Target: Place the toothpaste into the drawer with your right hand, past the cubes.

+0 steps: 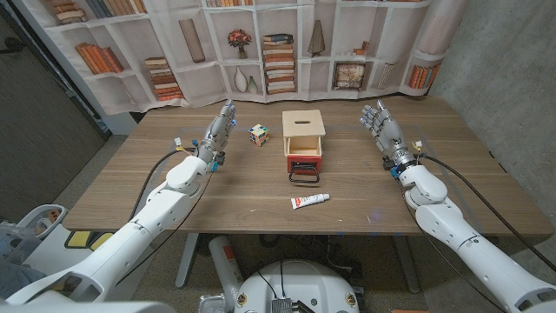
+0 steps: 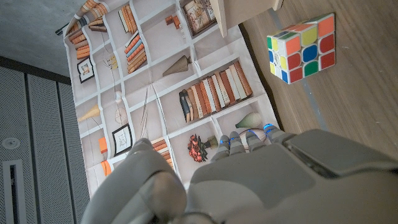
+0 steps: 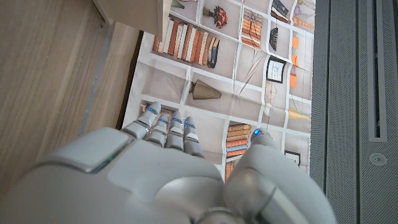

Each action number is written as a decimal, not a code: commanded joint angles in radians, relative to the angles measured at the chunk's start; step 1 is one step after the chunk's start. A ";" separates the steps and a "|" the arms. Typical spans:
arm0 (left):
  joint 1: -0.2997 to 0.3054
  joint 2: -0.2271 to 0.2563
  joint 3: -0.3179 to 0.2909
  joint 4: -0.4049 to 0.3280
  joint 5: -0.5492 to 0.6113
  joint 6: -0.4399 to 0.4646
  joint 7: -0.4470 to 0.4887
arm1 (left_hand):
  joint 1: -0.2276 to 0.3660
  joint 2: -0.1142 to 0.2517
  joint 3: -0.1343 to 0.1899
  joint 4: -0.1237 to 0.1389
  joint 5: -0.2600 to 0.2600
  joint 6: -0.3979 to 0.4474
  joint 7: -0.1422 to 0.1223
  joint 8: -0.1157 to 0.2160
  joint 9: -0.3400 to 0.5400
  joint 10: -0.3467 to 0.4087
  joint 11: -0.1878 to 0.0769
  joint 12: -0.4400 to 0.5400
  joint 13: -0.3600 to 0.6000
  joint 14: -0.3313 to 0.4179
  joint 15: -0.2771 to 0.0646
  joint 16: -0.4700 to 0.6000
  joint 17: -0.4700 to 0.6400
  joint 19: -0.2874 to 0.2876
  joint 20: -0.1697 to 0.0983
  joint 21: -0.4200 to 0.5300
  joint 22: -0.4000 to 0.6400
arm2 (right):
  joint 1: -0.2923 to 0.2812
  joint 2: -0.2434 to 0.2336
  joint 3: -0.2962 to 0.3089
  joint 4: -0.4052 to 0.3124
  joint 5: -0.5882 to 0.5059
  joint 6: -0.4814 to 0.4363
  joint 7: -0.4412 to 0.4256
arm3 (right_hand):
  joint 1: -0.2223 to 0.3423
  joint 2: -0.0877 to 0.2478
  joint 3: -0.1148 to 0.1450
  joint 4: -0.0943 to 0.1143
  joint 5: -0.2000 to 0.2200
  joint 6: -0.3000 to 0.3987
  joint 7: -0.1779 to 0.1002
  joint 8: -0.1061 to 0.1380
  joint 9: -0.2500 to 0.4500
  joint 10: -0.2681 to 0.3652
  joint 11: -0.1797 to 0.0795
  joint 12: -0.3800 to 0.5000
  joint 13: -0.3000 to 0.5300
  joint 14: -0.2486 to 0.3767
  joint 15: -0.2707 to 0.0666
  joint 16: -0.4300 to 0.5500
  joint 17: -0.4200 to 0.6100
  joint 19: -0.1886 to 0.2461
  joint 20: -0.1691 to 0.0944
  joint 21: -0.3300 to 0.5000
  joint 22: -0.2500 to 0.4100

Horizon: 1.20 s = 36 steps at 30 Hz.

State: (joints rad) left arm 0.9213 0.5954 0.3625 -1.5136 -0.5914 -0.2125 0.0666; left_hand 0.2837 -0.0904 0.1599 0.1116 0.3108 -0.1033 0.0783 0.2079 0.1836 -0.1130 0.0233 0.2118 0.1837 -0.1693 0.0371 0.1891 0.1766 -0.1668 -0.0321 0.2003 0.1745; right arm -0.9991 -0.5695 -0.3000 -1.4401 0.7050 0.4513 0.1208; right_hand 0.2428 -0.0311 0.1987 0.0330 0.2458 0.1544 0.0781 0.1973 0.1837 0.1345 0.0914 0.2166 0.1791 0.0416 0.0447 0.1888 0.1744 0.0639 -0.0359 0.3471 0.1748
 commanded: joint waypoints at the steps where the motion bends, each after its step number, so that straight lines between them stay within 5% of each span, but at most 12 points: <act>1: 0.003 0.012 -0.003 -0.015 0.000 0.018 0.004 | 0.005 0.006 0.000 -0.003 0.005 0.007 0.000 0.005 0.002 0.002 -0.005 0.005 0.002 -0.021 -0.006 0.006 0.003 -0.041 -0.023 0.004 0.005 | -0.028 -0.008 0.007 -0.022 0.001 0.018 0.008 | 0.016 -0.001 0.000 -0.007 0.007 0.013 0.002 0.009 0.004 0.010 0.002 0.008 0.005 0.012 0.000 0.005 0.004 0.010 -0.001 -0.006 0.001; 36: -0.030 0.004 0.015 0.001 0.006 0.034 -0.011 | 0.010 0.011 -0.005 -0.005 0.006 0.016 -0.001 0.003 0.002 0.009 -0.001 0.004 0.002 -0.015 -0.007 0.004 0.003 -0.040 -0.022 0.003 0.005 | -0.132 -0.028 0.028 -0.088 -0.024 0.103 -0.001 | 0.025 0.002 0.000 -0.017 0.006 0.027 -0.003 0.009 0.004 0.034 -0.004 0.013 0.005 0.032 -0.010 0.007 0.005 0.034 -0.007 -0.015 0.002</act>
State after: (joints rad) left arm 0.9055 0.6048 0.3710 -1.5225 -0.5897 -0.1764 0.0626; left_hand 0.2876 -0.0865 0.1569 0.1086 0.3107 -0.0908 0.0769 0.2079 0.1836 -0.1077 0.0179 0.2119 0.1836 -0.1726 0.0337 0.1891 0.1769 -0.1668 -0.0321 0.2003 0.1744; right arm -1.1035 -0.5996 -0.2771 -1.5173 0.6879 0.5164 0.1186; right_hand 0.2575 -0.0273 0.1974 0.0232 0.2458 0.1717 0.0750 0.1973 0.1837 0.1575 0.0895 0.2244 0.1790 0.0684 0.0356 0.1888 0.1744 0.0888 -0.0358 0.3325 0.1746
